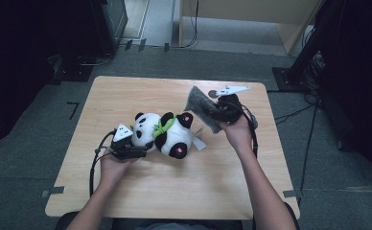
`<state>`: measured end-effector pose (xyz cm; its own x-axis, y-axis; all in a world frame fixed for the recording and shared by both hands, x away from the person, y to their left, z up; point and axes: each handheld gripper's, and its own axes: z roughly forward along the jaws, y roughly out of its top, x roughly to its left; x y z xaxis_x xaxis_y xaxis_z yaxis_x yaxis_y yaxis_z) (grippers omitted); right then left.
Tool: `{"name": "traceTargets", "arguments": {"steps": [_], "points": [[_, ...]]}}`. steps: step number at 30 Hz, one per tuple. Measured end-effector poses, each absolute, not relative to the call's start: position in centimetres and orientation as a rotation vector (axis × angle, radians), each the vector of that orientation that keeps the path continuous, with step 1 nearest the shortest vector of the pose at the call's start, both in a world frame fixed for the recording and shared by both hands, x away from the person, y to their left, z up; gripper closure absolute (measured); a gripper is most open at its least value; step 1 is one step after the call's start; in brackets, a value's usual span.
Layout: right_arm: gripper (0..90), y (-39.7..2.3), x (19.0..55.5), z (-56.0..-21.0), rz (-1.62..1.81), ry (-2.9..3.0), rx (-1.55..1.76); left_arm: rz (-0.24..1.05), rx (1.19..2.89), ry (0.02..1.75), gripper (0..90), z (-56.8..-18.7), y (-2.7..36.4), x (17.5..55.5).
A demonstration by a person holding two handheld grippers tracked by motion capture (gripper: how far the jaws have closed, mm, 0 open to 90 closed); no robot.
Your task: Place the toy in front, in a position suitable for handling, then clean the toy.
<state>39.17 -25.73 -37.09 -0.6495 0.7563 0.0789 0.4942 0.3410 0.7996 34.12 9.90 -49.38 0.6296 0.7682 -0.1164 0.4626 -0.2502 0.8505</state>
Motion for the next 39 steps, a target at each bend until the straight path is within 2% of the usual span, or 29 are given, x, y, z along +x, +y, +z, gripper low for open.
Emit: {"name": "traceTargets", "arguments": {"steps": [14,24,31,39], "points": [[76.2,-17.5,42.9,-34.5,1.175,2.429,0.992,0.397,1.903,0.959,16.3,-49.3,10.2,34.1],[75.7,-12.4,44.5,-36.0,1.16,2.519,0.952,0.397,1.901,0.971,16.3,-49.1,10.2,34.0],[75.5,-8.7,44.4,-37.1,1.167,2.591,0.909,0.403,1.901,0.967,19.5,-49.0,10.3,34.0],[74.9,-5.3,44.5,-40.2,1.034,2.748,0.849,0.393,1.899,0.997,22.5,-49.1,10.3,34.0]]}}
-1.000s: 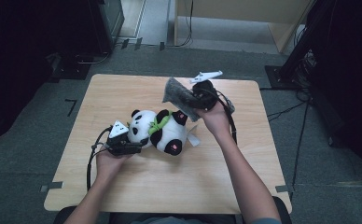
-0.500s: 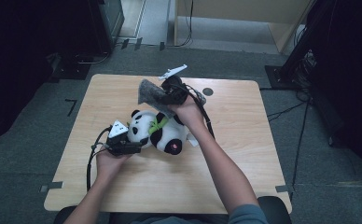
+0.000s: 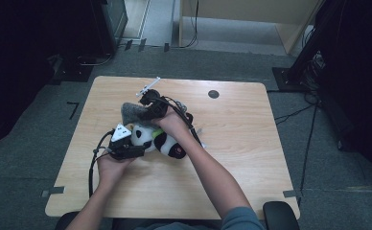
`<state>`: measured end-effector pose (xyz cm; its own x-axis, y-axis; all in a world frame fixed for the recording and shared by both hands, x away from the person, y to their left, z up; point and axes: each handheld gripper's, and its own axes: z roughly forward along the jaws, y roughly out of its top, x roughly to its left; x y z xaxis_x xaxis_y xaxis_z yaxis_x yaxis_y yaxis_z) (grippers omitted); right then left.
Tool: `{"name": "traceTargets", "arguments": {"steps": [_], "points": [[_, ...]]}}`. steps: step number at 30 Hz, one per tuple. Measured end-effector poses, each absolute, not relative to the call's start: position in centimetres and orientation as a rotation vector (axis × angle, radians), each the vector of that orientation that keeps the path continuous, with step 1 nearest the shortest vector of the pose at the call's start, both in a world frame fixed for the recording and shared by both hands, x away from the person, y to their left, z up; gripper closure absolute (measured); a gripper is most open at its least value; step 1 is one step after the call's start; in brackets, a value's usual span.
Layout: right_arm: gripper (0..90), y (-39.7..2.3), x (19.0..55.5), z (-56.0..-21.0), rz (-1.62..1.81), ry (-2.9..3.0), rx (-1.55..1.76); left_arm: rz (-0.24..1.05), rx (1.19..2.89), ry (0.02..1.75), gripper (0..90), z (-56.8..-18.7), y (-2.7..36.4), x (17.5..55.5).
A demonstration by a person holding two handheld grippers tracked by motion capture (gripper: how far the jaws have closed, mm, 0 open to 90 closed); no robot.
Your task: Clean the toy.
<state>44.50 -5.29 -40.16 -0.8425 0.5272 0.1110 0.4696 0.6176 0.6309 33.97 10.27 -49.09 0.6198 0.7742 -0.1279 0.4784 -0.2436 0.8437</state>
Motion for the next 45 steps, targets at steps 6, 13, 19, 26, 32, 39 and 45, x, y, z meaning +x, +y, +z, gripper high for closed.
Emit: {"name": "traceTargets", "arguments": {"steps": [6,13,19,26,32,39,45], "points": [[74.9,-6.1,45.2,-40.6,1.009,2.723,0.865,0.373,1.891,1.032,22.8,-49.1,10.2,34.1],[75.3,-7.4,46.3,-41.3,0.877,2.679,0.927,0.38,1.885,1.049,22.8,-49.2,10.0,34.2],[74.9,-8.4,47.5,-41.5,0.795,2.699,1.028,0.382,1.883,1.051,22.6,-49.1,9.9,34.1],[75.1,-9.4,48.2,-41.2,0.751,2.655,1.088,0.385,1.885,1.034,22.6,-49.2,10.0,34.2],[75.4,-10.2,47.9,-40.1,0.846,2.591,1.097,0.381,1.89,1.022,22.4,-49.2,10.2,34.1],[75.6,-9.5,46.4,-37.7,1.028,2.572,1.006,0.379,1.88,1.028,22.5,-49.1,10.2,34.1],[75.3,-6.1,44.5,-37.5,1.064,2.65,0.844,0.388,1.885,1.022,21.7,-49.1,10.1,34.1]]}}
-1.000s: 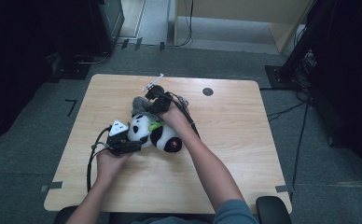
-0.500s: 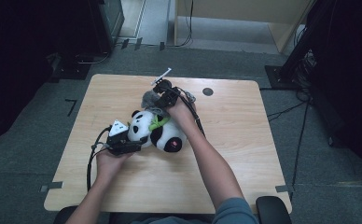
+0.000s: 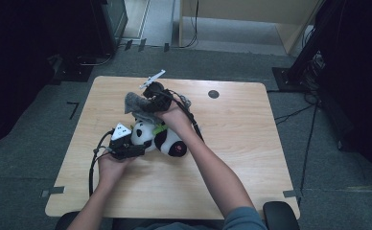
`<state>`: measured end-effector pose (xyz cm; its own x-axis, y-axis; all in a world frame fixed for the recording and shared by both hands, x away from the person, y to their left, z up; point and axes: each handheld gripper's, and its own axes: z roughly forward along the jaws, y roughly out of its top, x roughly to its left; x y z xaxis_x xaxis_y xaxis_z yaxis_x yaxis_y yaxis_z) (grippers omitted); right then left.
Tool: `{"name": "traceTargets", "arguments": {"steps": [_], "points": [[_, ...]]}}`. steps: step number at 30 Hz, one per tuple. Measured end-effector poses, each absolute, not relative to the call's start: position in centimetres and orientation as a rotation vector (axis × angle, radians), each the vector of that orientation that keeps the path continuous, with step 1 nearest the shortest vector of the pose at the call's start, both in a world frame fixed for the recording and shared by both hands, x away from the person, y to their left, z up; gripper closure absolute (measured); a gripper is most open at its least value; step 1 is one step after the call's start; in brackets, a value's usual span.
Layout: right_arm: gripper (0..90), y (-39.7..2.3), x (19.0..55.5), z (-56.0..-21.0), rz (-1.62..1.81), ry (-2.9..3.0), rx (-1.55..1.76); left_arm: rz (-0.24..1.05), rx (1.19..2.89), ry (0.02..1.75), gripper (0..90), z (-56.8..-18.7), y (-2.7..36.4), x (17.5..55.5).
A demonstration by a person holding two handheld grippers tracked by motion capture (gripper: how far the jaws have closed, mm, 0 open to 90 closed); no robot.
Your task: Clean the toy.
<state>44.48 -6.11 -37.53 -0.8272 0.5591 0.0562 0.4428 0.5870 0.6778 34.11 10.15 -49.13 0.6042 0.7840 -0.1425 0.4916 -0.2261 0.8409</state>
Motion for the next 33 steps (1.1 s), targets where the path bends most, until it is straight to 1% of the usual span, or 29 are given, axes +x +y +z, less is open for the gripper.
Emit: {"name": "traceTargets", "arguments": {"steps": [4,6,8,14,19,22,24,33], "points": [[74.9,-4.8,44.2,-38.6,1.044,2.69,0.833,0.386,1.881,1.029,21.3,-49.1,10.1,34.1],[74.8,-4.1,44.2,-40.1,1.002,2.736,0.845,0.384,1.881,1.034,21.1,-49.2,10.1,34.1],[74.7,-4.0,44.2,-40.6,0.996,2.739,0.829,0.376,1.876,1.045,20.9,-49.2,10.2,34.2],[74.4,-4.5,44.5,-40.8,0.975,2.739,0.808,0.368,1.87,1.051,21.6,-49.2,10.1,34.2],[73.7,-5.3,45.2,-41.0,0.981,2.735,0.863,0.359,1.867,1.078,22.8,-49.1,10.0,34.3],[74.5,-5.8,45.2,-40.9,0.828,2.673,0.841,0.359,1.87,1.076,22.8,-49.1,10.0,34.3],[75.3,-6.8,45.8,-41.1,0.88,2.701,0.918,0.365,1.875,1.073,22.8,-49.1,10.0,34.2],[75.6,-10.6,47.4,-40.8,0.815,2.674,1.042,0.37,1.873,1.066,22.8,-49.1,10.0,34.2]]}}
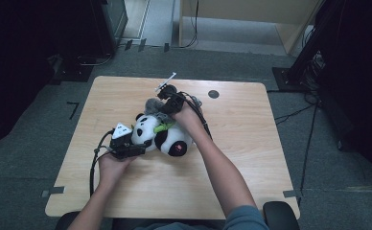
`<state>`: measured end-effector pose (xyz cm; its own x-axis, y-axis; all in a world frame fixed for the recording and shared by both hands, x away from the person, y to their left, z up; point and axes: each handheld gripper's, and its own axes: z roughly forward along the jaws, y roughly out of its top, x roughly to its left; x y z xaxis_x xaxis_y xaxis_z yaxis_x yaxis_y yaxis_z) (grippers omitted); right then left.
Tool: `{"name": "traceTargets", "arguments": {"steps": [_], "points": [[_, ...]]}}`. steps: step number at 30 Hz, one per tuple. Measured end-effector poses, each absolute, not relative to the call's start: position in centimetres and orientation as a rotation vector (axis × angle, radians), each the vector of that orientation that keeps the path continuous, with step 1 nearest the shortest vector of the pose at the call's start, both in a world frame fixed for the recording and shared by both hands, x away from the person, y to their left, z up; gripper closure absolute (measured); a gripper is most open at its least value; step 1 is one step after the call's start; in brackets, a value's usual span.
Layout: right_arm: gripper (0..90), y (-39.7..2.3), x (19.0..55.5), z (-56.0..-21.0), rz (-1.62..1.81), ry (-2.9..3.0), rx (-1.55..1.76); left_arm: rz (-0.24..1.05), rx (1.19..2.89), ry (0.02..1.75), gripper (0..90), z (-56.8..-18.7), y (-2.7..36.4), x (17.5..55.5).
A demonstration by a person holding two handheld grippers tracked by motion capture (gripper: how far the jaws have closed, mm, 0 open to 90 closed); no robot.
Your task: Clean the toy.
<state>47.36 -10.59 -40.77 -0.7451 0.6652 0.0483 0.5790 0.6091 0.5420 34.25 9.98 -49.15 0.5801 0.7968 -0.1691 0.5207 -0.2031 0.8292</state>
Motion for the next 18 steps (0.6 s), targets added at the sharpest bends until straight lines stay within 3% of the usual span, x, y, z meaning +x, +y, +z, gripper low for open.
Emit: {"name": "traceTargets", "arguments": {"steps": [9,18], "points": [[75.3,-14.3,48.0,-40.1,0.927,2.592,1.131,0.364,1.872,1.041,22.7,-49.2,10.2,34.3],[75.0,-15.3,46.3,-36.3,1.112,2.497,1.044,0.37,1.879,1.056,21.4,-49.0,10.0,34.1]]}}
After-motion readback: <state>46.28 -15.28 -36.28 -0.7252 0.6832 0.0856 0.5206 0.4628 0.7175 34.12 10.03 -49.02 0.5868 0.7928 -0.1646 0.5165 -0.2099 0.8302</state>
